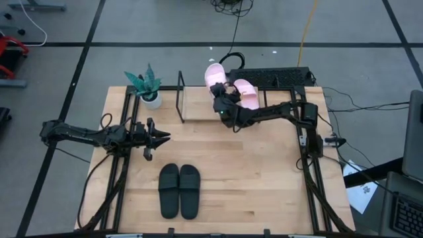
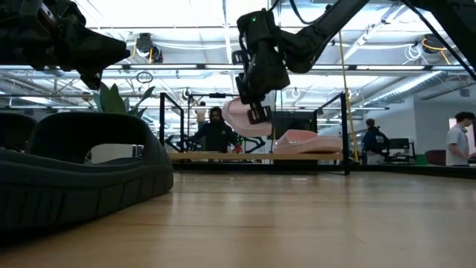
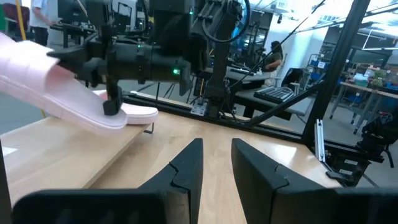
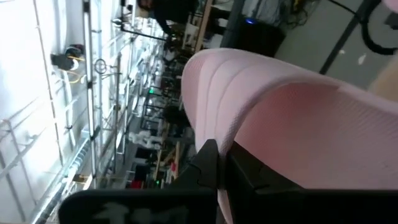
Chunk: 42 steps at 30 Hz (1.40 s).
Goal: Pick and place slides into the shelf
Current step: Put the pink slipper on the shelf
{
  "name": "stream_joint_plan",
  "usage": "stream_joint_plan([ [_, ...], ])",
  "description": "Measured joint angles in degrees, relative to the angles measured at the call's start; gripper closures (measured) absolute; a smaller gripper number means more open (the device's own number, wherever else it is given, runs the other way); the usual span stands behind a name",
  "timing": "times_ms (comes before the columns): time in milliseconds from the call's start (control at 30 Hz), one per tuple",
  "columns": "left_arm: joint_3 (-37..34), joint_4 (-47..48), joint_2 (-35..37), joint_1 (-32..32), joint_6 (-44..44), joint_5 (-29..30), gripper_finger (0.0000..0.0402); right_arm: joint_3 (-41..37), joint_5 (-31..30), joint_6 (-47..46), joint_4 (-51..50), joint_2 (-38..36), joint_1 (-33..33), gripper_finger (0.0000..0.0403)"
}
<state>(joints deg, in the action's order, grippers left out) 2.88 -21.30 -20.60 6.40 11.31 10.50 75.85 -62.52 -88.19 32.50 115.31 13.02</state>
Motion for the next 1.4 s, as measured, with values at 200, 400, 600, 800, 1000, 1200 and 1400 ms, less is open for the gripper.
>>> stream_joint_plan([
  [200, 0.0, 0.0, 0.0, 0.0, -0.2, 0.0, 0.0314, 0.0, 1.7, -10.7, -14.1, -0.5, -0.4, 0.0402],
  [400, 0.0, -2.3, 0.0, 0.0, -0.2, 0.0, 0.0314, 0.0, 2.9, -22.1, -22.5, -0.5, -0.7, 0.0402],
  [600, 0.0, -3.7, 0.0, 0.0, -0.2, 0.0, 0.0314, 0.0, 3.7, -27.8, -24.9, -0.6, -0.1, 0.0402],
  [800, 0.0, -4.8, 0.0, 0.0, -0.1, 0.0, 0.0314, 0.0, 7.1, -32.1, -27.7, -0.6, 1.3, 0.0402],
  [1000, 0.0, -5.2, 0.0, 0.0, -0.1, -0.5, 0.0314, 0.0, 7.4, -33.8, -27.7, -0.6, 2.6, 0.0402],
  [1200, 0.0, -5.2, 0.0, 0.0, 0.0, -0.8, 0.0314, 0.0, 9.2, -35.9, -28.1, -0.7, 3.9, 0.0402],
  [1400, 0.0, -5.2, 0.0, 0.0, 0.0, -1.5, 0.0314, 0.0, 10.3, -37.8, -31.6, -2.1, 5.0, 0.0402],
])
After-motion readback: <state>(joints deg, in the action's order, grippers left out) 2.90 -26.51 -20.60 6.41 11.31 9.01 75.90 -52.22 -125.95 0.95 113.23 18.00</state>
